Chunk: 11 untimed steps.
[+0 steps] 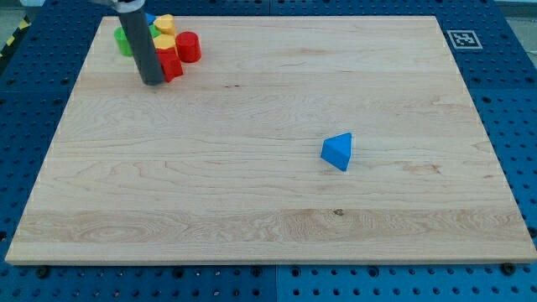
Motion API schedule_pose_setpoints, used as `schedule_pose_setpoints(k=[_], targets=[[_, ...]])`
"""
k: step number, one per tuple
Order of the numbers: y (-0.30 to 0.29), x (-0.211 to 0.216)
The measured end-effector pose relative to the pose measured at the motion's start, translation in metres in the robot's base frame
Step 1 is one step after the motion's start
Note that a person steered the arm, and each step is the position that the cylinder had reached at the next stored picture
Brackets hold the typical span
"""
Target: Push the blue triangle into the group of blocks
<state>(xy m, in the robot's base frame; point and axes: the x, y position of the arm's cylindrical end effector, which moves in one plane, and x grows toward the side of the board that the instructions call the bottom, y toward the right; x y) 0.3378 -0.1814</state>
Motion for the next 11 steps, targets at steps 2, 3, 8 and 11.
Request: schedule_pose_setpoints(k=[2,3,8,11], targets=[[0.073,0.108],[0.154,0.193],[0.259,0.149],[0.146,0.128]])
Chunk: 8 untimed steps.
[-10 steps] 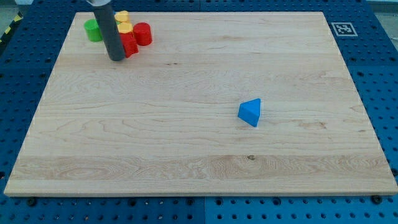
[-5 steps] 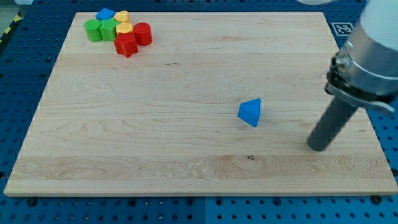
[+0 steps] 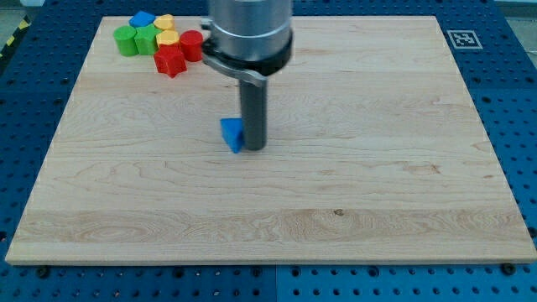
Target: Push the blue triangle into the group of blocks
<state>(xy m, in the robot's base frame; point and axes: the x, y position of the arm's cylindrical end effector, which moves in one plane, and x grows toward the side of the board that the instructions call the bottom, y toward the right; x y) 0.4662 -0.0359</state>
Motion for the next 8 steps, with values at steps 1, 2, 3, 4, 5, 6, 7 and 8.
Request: schedule_pose_setpoints(k=[1,2,3,4,5,6,7,8], targets=[[-0.034,-0.012],[-0.069,-0.013],[-0.107,-0.015],[-0.128,-0.032],[-0.128,-0.051],[-0.121,-0.059],[-0.119,-0.086],[-0.119,-0.112]])
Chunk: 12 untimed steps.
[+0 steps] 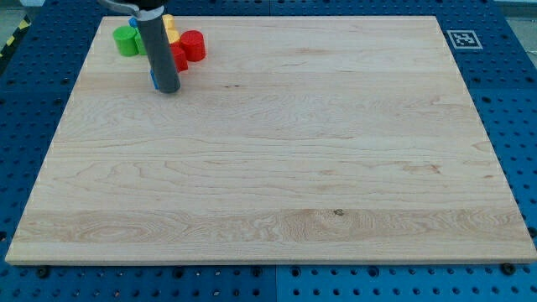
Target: Push the blue triangle into the group of blocks
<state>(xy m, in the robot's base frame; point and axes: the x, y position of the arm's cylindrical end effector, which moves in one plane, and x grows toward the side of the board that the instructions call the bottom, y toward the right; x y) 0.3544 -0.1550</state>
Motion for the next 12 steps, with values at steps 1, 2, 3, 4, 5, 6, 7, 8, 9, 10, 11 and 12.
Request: schedule_pose_setpoints(k=[1,2,3,4,5,6,7,8,9,10,11,12], targets=[[0.000,-0.022],[0.000,-0.037],[0.000,-0.024],[0.000,0.008],[-0.016,-0.001],[-0.040,-0.017],[-0.052,-0.027],[-0.052,-0.043],[-0.042,-0.026],[0.020,0.049],[0.127,0.102],[0.256,0.132]])
